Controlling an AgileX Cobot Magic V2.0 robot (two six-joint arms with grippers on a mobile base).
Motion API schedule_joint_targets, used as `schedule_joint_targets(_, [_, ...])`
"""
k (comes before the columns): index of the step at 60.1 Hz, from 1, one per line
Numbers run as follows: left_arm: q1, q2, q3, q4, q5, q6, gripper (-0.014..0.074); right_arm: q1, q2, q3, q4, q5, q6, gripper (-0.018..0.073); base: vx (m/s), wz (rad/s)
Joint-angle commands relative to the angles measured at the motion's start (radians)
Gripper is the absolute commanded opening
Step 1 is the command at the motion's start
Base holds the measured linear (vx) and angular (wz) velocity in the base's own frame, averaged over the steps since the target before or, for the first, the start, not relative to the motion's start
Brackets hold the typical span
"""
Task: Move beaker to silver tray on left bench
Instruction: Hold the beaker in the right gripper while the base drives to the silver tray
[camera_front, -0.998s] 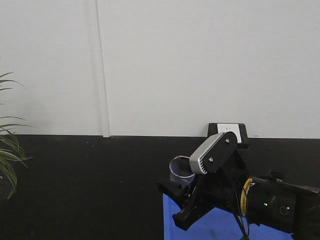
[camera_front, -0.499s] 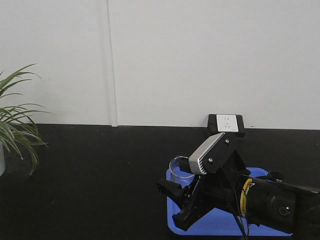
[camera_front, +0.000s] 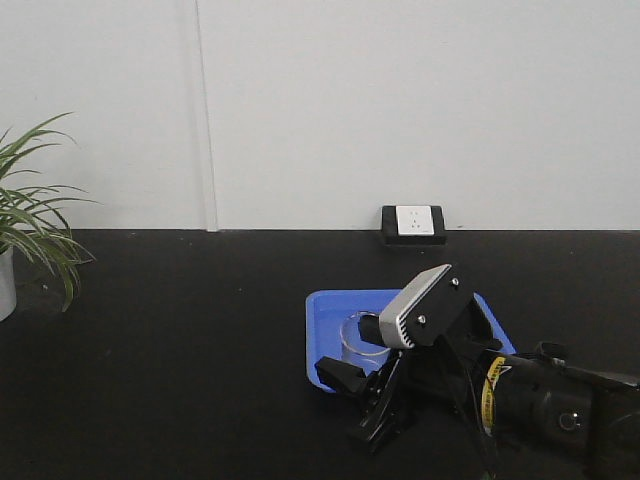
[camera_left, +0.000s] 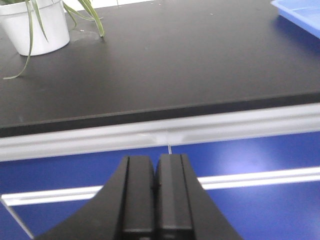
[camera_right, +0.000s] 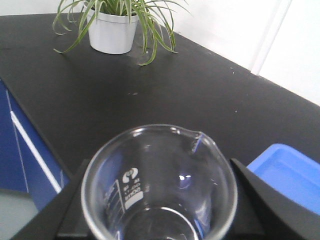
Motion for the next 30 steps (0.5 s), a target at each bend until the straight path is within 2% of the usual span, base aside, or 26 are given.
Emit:
schedule_joint_targets(1, [-0.005, -0.007, 0.020, -0.003, -0.081, -0.002, 0.0001, -0.001, -0.040, -0.027, 0.026, -0.038, 0.003, -0.0011, -0.32, -0.10])
schedule_joint_targets(30, [-0.005, -0.007, 0.020, -0.003, -0.081, -0.002, 0.0001, -0.001, -0.040, -0.027, 0.026, -0.038, 0.003, -0.0011, -0.34, -0.05])
